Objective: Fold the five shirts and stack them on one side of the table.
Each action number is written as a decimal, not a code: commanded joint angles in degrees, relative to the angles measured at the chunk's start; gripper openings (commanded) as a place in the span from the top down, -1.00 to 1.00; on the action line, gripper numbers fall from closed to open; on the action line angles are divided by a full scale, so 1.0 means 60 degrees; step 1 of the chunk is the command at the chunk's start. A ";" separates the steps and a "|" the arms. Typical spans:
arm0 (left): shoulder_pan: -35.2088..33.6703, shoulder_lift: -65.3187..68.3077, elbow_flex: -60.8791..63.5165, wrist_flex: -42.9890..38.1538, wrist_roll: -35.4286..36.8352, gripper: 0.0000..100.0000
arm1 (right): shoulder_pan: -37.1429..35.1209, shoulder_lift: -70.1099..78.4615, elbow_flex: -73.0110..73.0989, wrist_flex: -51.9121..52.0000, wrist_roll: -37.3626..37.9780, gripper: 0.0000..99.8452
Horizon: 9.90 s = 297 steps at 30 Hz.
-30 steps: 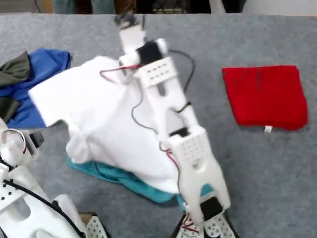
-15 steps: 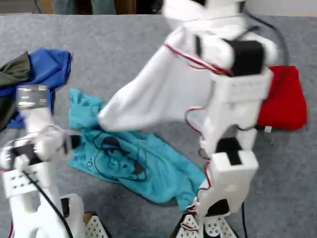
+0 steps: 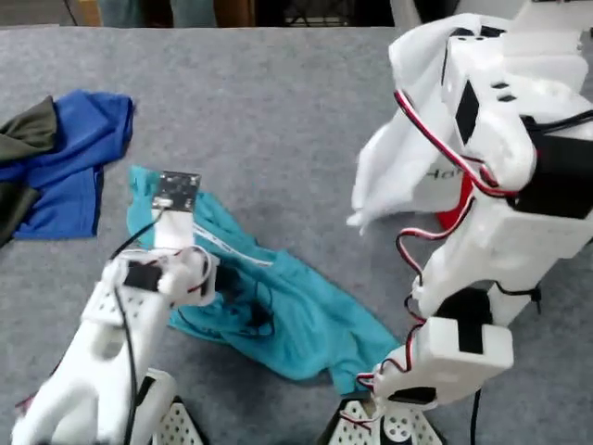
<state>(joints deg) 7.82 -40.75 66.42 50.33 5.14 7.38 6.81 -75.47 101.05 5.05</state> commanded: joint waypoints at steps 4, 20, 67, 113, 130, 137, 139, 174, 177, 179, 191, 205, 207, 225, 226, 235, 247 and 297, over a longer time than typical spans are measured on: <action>0.0212 0.3560 -0.1707 -0.0821 0.0337 0.85 | -0.0059 -0.0813 0.0857 0.0029 0.0000 0.97; -0.6645 0.3516 -0.9678 0.0923 0.0410 0.94 | -0.1304 -0.2835 0.4388 0.0015 0.0044 0.97; -0.3538 0.6095 -1.0088 0.5817 -0.2549 0.42 | 0.1905 0.1883 0.7070 -0.2608 0.2168 0.97; 0.3304 0.3429 -0.5912 0.1114 -0.1143 0.94 | 0.1377 0.4520 0.4974 -0.0308 0.4190 0.97; -0.3289 -0.0864 -0.4168 0.5040 -0.5597 0.94 | -0.2505 0.0374 1.1465 0.0029 0.4454 0.86; -0.5062 -0.1304 -0.2381 0.5919 -0.8440 0.94 | -0.3927 -0.2484 1.4733 0.0029 0.5641 0.50; -0.5766 -0.1451 -0.2059 0.5963 -0.9495 0.94 | -0.4073 -0.3231 1.5084 0.0029 0.6022 0.49; -0.8681 -0.2755 -0.1604 0.4557 -1.0520 0.94 | -0.4147 0.6264 0.5560 0.0044 0.1919 0.97; -0.8652 -0.2755 -0.1619 0.4234 -0.9978 0.94 | -0.3516 0.5033 0.7201 0.0044 0.2579 0.97; -0.8637 -0.2740 -0.1619 0.4029 -0.9612 0.94 | -0.3121 0.4271 0.8505 0.0000 0.3033 0.97; -0.8608 -0.2740 -0.1590 0.3853 -0.9231 0.94 | -0.4220 0.2689 1.0147 -0.0557 0.2652 0.32; -0.8681 -0.2740 -0.1531 0.3912 -0.9231 0.94 | -0.4205 0.4388 1.0132 0.0029 0.2872 0.96; -0.8667 -0.2740 -0.1531 0.3912 -0.9231 0.94 | -0.3546 0.4095 1.0410 0.0029 0.2916 0.97; -0.8623 -0.2740 -0.1560 0.3853 -0.8337 0.94 | 0.1465 -0.1062 1.6344 0.0029 0.6916 0.97; -0.8652 -0.2740 -0.1560 0.3853 -0.8337 0.94 | 0.1744 -0.0989 1.6344 0.0029 0.6960 0.97; -0.9048 -0.2799 -0.1546 0.3853 -0.8352 0.94 | 0.3297 -0.0828 1.6344 0.0029 0.7575 0.97; -0.9092 -0.2740 -0.1516 0.3912 -0.8337 0.94 | -0.2535 -0.1590 1.4073 0.0000 0.3883 0.56; -0.7846 -0.2813 -0.0652 0.3897 -0.8278 0.94 | -0.0337 -0.0227 1.3267 0.0029 0.5114 0.52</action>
<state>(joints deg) -39.56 -56.92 62.81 74.24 -44.62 6.77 8.57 10.77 100.26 35.65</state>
